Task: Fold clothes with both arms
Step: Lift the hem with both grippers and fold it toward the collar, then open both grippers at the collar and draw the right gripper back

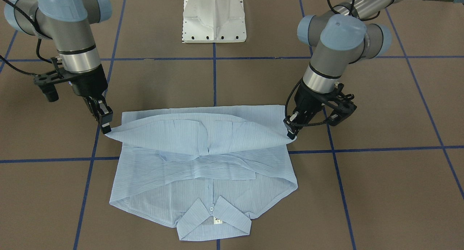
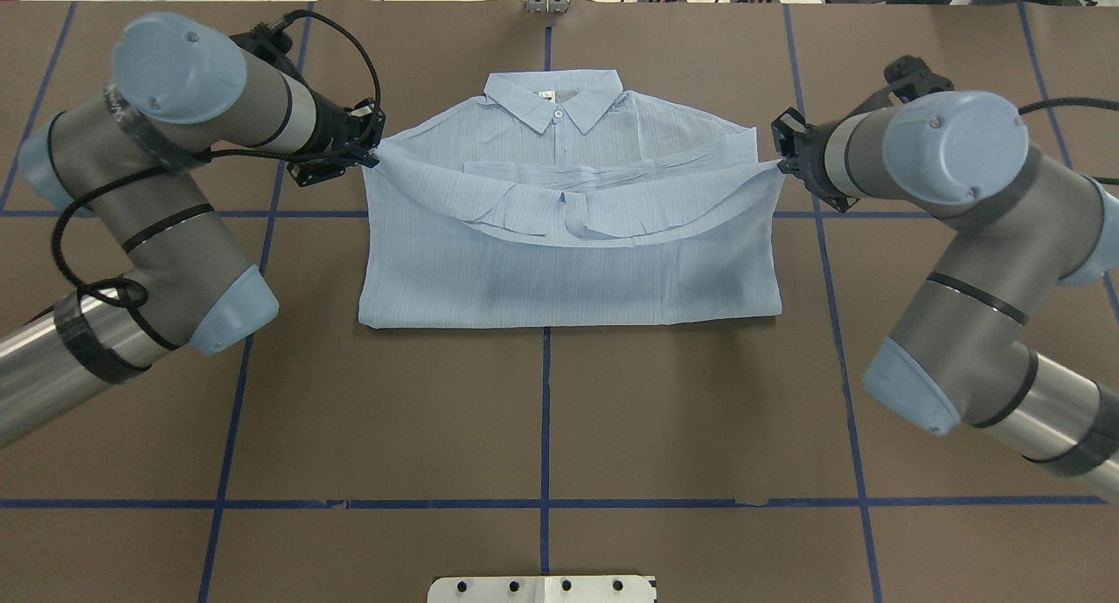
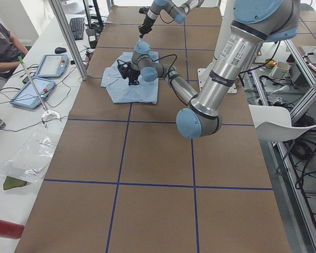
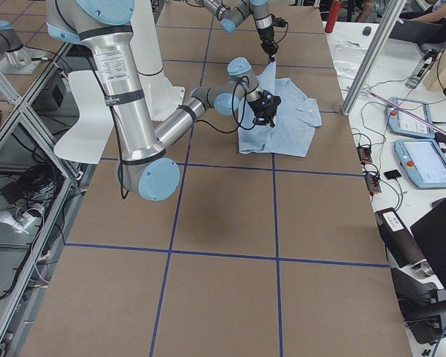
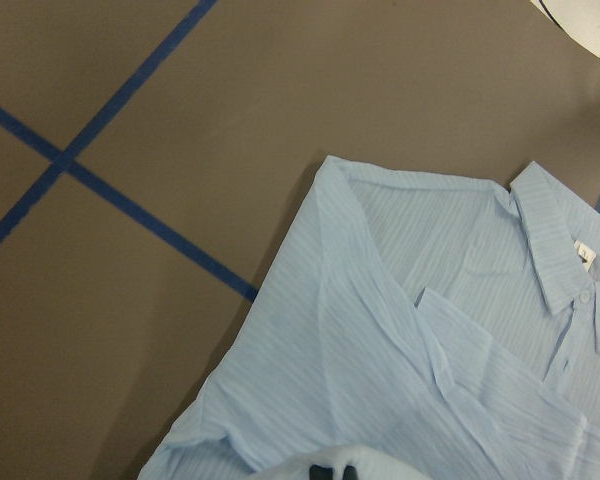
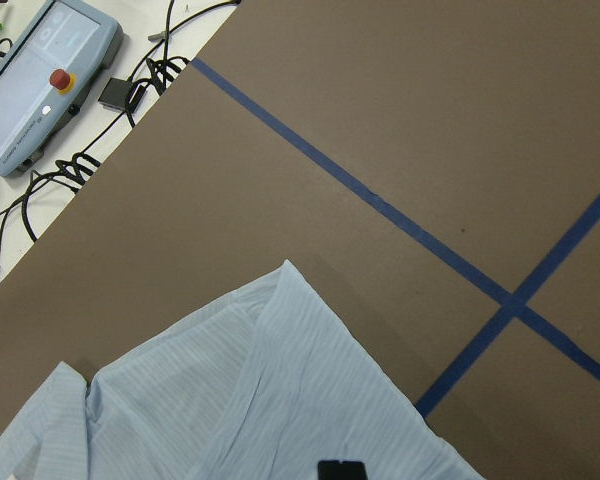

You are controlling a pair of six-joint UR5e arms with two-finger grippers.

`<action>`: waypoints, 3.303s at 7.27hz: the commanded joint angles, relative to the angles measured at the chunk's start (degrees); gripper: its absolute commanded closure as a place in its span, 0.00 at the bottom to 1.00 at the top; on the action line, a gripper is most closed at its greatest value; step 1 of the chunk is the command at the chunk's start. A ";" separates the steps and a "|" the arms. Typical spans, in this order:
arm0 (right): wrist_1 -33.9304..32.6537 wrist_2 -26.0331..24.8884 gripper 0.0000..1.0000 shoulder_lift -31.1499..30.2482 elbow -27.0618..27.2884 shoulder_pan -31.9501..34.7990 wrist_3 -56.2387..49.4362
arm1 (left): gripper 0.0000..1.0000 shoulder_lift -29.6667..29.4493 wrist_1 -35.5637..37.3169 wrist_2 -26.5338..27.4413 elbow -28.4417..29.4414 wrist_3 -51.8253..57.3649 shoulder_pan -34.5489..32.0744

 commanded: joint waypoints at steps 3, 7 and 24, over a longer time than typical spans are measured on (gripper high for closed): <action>-1.71 0.84 1.00 9.83 -15.16 2.92 -6.61 | 1.00 -8.94 -11.69 1.33 20.69 3.98 -2.92; -0.83 0.84 1.00 12.92 -22.30 3.36 -10.50 | 1.00 -12.82 -16.02 3.00 29.33 5.30 -2.92; 5.94 0.22 0.34 -6.85 -4.55 -10.35 -0.32 | 0.71 -9.84 -18.93 2.74 27.41 5.74 -4.07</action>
